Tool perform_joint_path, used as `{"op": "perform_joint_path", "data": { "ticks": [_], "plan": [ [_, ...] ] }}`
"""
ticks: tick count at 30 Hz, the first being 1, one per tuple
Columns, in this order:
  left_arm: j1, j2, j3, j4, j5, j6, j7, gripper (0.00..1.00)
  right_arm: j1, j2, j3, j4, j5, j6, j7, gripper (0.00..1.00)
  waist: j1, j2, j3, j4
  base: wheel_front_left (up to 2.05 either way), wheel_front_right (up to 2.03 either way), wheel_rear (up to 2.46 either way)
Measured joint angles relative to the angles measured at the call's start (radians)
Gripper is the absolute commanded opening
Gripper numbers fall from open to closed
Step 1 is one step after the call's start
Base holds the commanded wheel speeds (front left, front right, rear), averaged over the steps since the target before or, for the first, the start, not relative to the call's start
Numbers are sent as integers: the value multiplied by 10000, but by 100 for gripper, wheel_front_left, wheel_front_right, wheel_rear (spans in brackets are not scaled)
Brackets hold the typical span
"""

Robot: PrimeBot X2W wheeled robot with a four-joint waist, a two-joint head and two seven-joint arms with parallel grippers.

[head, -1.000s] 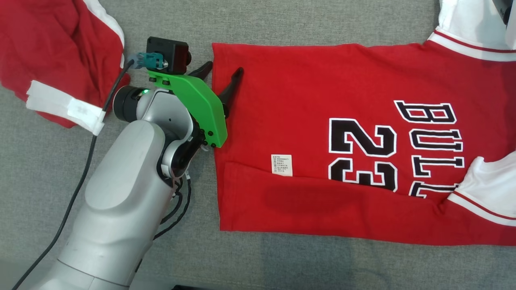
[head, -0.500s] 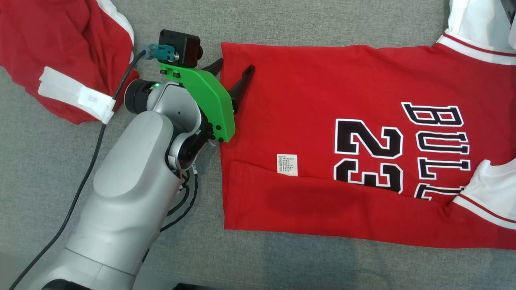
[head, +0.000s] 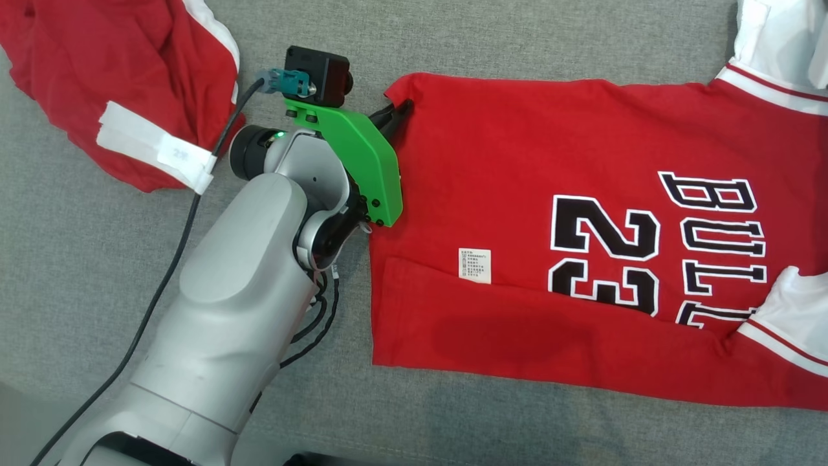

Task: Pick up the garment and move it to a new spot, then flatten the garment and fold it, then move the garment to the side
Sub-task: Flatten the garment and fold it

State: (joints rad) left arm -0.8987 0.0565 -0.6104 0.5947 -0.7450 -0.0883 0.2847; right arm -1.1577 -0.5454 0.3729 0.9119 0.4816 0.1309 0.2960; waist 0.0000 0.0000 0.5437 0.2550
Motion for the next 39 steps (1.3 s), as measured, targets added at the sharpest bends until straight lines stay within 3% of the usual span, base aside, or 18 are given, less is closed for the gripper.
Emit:
{"op": "perform_joint_path", "data": {
  "ticks": [9, 17, 22, 29, 39],
  "plan": [
    [-191, -15, 102, 176, -199, -46, -842, 0, -210, 236, 407, -897, 723, 0, -861, 0, 0, 0, 3, -191, 0, 0, 0],
    [389, 562, 408, -456, -280, -84, -1712, 0, 410, -773, 688, -2596, 2382, 0, -1672, 0, 0, 0, -184, -648, 0, 0, 0],
    [1360, 1070, 629, -1473, -431, -67, -2073, 0, 1893, -1676, 851, -4197, 3417, -2, -2290, 0, 0, 0, -422, -909, 0, 0, 0],
    [3554, 1843, 976, -3177, -711, 439, -2541, 0, 4817, -2420, 527, -6161, 4546, -2, -3382, 0, 0, 0, -1117, -1213, 0, 0, 0],
    [6221, 2621, 1252, -5450, -961, 1287, -2769, 0, 8902, -2452, -1172, -8136, 5014, -4, -4362, 0, -1, 0, -2112, -1942, 0, 0, 0]
  ]
}}
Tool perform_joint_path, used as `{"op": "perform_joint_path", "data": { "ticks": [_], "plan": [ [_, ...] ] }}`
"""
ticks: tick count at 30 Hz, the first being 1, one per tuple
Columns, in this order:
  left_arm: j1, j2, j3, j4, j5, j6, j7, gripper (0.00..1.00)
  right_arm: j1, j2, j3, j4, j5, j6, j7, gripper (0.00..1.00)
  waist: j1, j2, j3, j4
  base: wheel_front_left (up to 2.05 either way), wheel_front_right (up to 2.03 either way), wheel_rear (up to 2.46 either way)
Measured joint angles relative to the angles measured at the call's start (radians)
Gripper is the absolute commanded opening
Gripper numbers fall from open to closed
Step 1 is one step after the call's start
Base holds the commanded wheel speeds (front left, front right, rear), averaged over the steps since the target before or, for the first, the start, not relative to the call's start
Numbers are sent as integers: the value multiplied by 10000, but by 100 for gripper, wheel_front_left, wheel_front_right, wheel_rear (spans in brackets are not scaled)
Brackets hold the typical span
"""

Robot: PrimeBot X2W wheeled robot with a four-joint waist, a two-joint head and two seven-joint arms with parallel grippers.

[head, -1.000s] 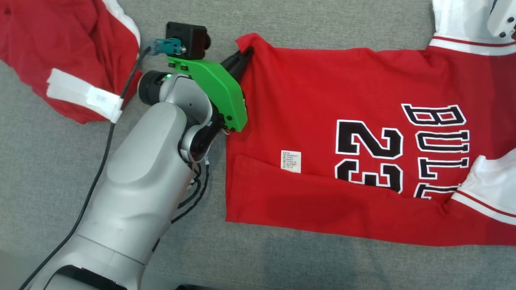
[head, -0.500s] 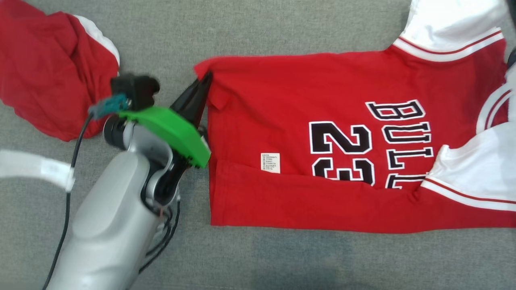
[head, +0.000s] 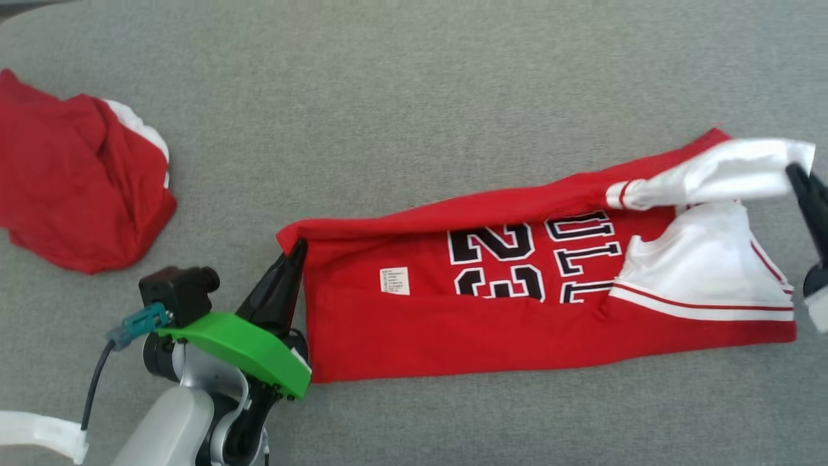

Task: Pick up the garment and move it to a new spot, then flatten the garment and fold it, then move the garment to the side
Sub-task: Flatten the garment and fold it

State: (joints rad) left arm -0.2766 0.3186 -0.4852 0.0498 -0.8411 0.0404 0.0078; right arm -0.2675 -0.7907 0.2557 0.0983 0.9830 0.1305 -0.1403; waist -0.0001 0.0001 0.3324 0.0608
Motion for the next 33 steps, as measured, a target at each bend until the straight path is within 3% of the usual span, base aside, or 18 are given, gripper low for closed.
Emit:
{"op": "perform_joint_path", "data": {
  "ticks": [6, 14, 15, 16, 17, 18, 19, 23, 26, 31, 32, 33],
  "plan": [
    [722, 121, 81, -556, -35, 366, -104, 0, 1913, 788, -821, -1037, -305, 0, 15, 0, 0, 0, -274, -538, 0, 0, 0],
    [1986, 332, 186, -1254, -249, 1110, 27, 0, 2221, 1695, -884, -1035, -1250, 0, 779, 0, 0, 0, -494, -1138, 0, 0, 0],
    [2082, 357, 198, -1248, -313, 1143, 75, 6, 2201, 1745, -890, -970, -1386, 0, 828, 0, 0, 0, -532, -1156, 0, 0, 0],
    [2127, 364, 196, -1181, -316, 1181, 77, 24, 2179, 1783, -909, -857, -1486, 0, 965, 0, 0, 0, -570, -1162, 0, 0, 0],
    [2135, 370, 184, -1099, -314, 1179, 73, 44, 2172, 1797, -882, -786, -1582, 0, 1126, 17, 0, 0, -603, -1153, 0, 0, 0],
    [2134, 343, 182, -1020, -337, 1179, 71, 77, 2173, 1793, -859, -738, -1710, 0, 1252, 86, 0, 0, -627, -1127, 0, 0, 0],
    [2128, 314, 138, -901, -349, 1174, 90, 100, 2172, 1783, -821, -742, -1852, 0, 1411, 100, 0, 0, -644, -1088, 0, 0, 0],
    [2078, 280, -148, -608, -171, 1106, 169, 100, 2163, 1720, -1223, -976, -1898, 0, 1843, 100, 0, 0, -721, -946, 0, 0, 0],
    [2079, 474, -205, -393, 316, 1363, 29, 100, 1942, 1718, -1919, -1170, -1762, 0, 2220, 100, 0, 0, -750, -872, 0, 0, 0],
    [2090, 740, -109, -644, 1189, 2105, -562, 100, 1493, 1921, -2380, -763, -1941, 0, 3254, 100, 0, 0, -730, -760, 0, 0, 0],
    [2096, 836, 52, -938, 1787, 2617, -1110, 100, 1267, 2052, -2374, -288, -2134, 0, 3661, 100, 0, 0, -708, -672, 0, 0, 0],
    [2116, 815, 140, -1127, 1902, 2807, -1350, 100, 1164, 2100, -2382, -67, -2213, 2, 3783, 100, 0, 0, -696, -615, 0, 0, 0]
  ]
}}
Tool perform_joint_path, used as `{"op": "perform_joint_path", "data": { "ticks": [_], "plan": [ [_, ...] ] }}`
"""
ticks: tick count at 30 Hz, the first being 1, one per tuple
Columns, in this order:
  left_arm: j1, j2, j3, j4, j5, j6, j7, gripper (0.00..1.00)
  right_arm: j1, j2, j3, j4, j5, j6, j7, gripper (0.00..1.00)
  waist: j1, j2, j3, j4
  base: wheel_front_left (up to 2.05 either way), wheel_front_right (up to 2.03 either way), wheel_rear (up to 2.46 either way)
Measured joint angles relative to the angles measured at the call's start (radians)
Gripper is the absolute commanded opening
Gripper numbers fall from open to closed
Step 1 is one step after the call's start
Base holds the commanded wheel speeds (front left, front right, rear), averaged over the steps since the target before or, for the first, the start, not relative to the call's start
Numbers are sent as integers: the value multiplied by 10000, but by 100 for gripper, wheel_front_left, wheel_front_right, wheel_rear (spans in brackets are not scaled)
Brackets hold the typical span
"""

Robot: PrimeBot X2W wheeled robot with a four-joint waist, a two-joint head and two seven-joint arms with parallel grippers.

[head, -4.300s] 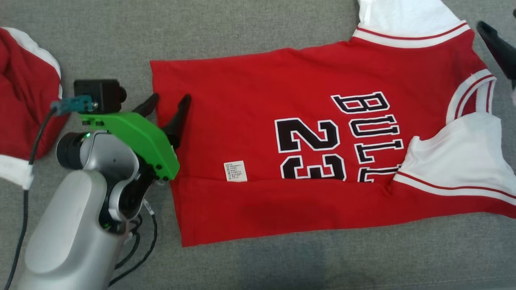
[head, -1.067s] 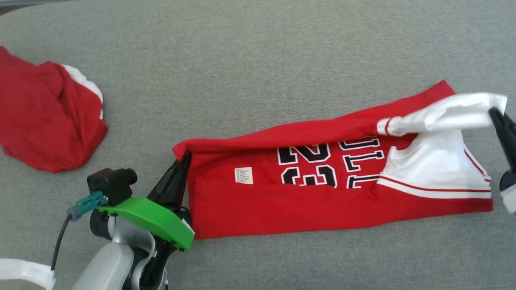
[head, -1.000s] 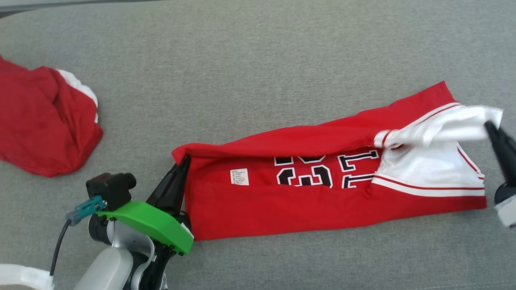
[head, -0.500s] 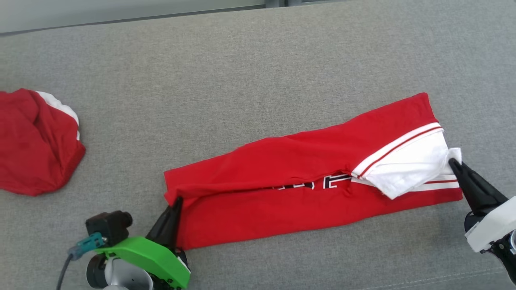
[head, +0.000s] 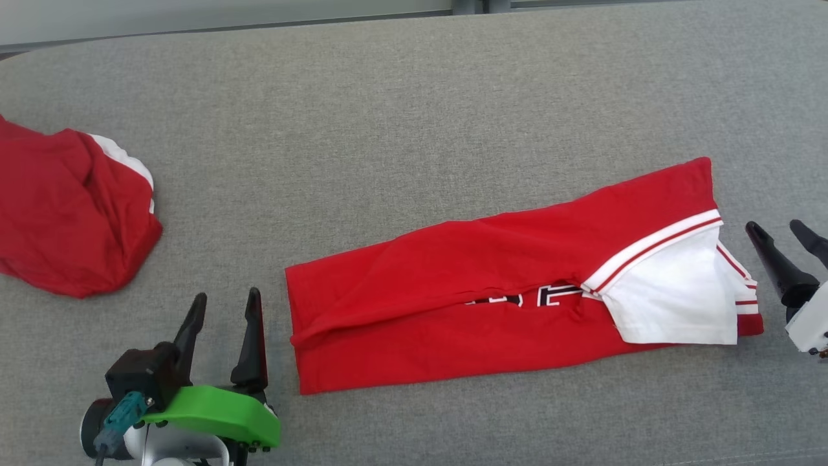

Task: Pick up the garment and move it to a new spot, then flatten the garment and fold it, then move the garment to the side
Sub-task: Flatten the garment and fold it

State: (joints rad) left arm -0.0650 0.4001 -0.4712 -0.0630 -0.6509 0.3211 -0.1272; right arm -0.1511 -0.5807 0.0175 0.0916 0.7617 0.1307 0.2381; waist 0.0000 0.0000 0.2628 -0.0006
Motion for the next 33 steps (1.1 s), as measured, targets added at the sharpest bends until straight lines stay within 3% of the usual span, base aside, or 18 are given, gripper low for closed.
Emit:
{"op": "perform_joint_path", "data": {
  "ticks": [4, 8, 19, 20, 21, 27, 33],
  "plan": [
    [123, -94, 198, -752, 500, 552, -702, 100, -263, -27, 155, 882, -357, -2, 397, 100, 0, 0, 60, 309, 0, 0, 0],
    [153, -192, 328, -1204, 769, 756, -984, 100, -567, -199, 497, 1653, -571, -2, 610, 100, 0, 0, 141, 677, 0, 0, 0],
    [448, -675, 677, -1147, 552, 221, -1292, 100, -1046, -566, 1243, 3189, 516, -6, 1365, 100, 0, 0, 212, 1573, 0, 0, 0],
    [489, -696, 727, -1120, 523, 165, -1294, 100, -1058, -562, 1369, 3208, 746, -12, 1501, 18, 0, 0, 172, 1602, 0, 0, 0],
    [540, -727, 794, -1106, 483, 121, -1304, 100, -1053, -573, 1597, 3120, 1030, -36, 1689, 0, 0, 0, 123, 1619, 0, 0, 0],
    [766, -882, 1009, -984, 372, -100, -1310, 100, -882, -713, 1628, 3085, 2242, 12, 1628, 0, 0, 0, -92, 1587, 0, 0, 0],
    [1108, -1057, 1335, -959, 374, -420, -1340, 100, 144, -2088, 104, 4358, 3085, 10, 1312, 0, 0, 0, -426, 1456, 0, 0, 0]
  ]
}}
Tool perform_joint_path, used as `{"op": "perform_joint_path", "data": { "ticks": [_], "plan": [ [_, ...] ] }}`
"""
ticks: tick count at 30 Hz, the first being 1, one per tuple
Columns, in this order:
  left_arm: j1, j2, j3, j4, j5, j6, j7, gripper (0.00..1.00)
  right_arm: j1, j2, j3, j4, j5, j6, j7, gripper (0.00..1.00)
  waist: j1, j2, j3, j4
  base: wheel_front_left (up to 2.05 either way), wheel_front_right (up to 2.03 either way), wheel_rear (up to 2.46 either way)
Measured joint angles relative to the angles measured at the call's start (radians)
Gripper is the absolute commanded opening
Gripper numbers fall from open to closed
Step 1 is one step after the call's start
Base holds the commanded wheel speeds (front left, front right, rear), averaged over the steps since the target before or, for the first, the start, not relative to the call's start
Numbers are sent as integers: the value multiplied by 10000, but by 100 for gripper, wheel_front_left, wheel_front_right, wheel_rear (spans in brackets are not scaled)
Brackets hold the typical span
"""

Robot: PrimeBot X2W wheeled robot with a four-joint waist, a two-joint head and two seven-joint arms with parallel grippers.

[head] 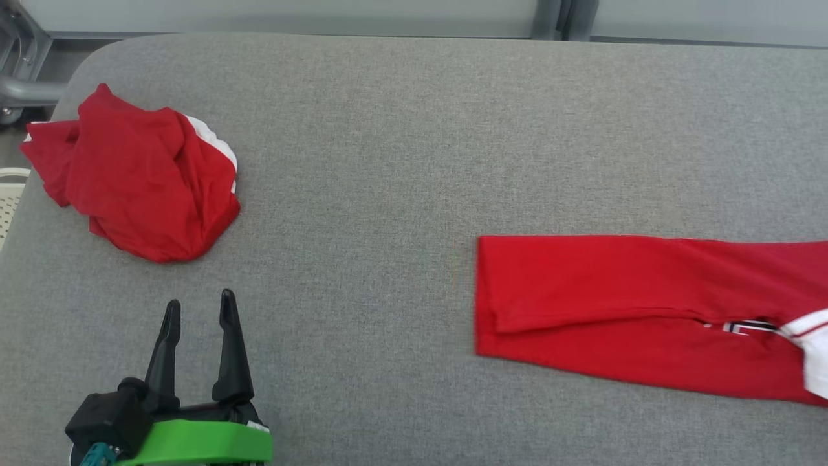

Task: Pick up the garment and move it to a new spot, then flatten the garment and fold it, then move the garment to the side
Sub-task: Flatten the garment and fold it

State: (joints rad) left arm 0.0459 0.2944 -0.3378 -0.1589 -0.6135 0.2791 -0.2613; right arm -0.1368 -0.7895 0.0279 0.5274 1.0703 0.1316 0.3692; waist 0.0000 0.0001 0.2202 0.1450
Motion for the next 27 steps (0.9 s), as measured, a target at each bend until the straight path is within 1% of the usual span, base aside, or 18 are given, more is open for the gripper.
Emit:
{"op": "perform_joint_path", "data": {
  "ticks": [3, 5, 6, 8, 10, 12, 14, 15, 18, 21, 22, 25, 27],
  "plan": [
    [244, -94, 157, 10, 0, -169, -10, 100, 521, -589, -955, 422, 502, 0, -75, 0, 0, 0, -123, -109, 0, 0, 0],
    [361, -150, 280, 10, 17, -268, -12, 100, 802, -826, -1499, 387, 859, -2, -111, 0, 0, 0, -184, -206, 0, 0, 0],
    [434, -157, 347, 17, 17, -322, -12, 100, 924, -913, -1722, 184, 1022, -12, -104, 0, 0, 0, -202, -265, 0, 0, 0],
    [471, -165, 408, 36, 19, -401, -12, 100, 997, -997, -2075, -623, 1300, -13, -226, 0, 0, 0, -228, -386, 0, 0, 0],
    [469, -169, 418, 50, 31, -504, -12, 100, 1122, -1011, -2186, -1927, 1421, -12, -418, 0, 1, 0, -259, -494, 0, 0, 0],
    [455, -230, 523, 42, 77, -575, -12, 100, 1342, -853, -2054, -3231, 1521, -12, -412, 0, 1, 0, -315, -577, 0, 0, 0],
    [457, -261, 614, 111, 146, -594, -12, 100, 1599, -512, -1582, -4387, 1361, -12, -318, 0, 0, 0, -378, -670, 0, 0, 0],
    [456, -276, 663, 153, 180, -608, -12, 100, 1709, -324, -1267, -4870, 1101, -12, -278, 0, 1, 0, -404, -724, 0, 0, 0],
    [453, -368, 667, 265, 184, -782, -12, 100, 1641, 431, -291, -5745, 46, -12, -276, 0, 0, 0, -453, -865, 0, 0, 0],
    [396, -520, 685, 408, 290, -869, -13, 100, 1042, 1831, 660, -5651, -807, -13, -286, 0, 0, 0, -565, -922, 0, 0, 0],
    [375, -579, 694, 451, 318, -894, -13, 100, 791, 2196, 978, -5532, -1183, -12, -263, 0, 1, 0, -597, -929, 0, 0, 0],
    [247, -688, 650, 596, 359, -1039, -13, 100, -115, 3354, 1651, -4916, -2313, -12, -293, 0, 1, 0, -550, -950, 0, 0, 0],
    [203, -729, 566, 742, 439, -1124, -12, 100, -581, 4061, 2025, -4431, -2828, -13, -288, 0, 1, -1, -475, -941, 0, 0, 0]
  ]
}}
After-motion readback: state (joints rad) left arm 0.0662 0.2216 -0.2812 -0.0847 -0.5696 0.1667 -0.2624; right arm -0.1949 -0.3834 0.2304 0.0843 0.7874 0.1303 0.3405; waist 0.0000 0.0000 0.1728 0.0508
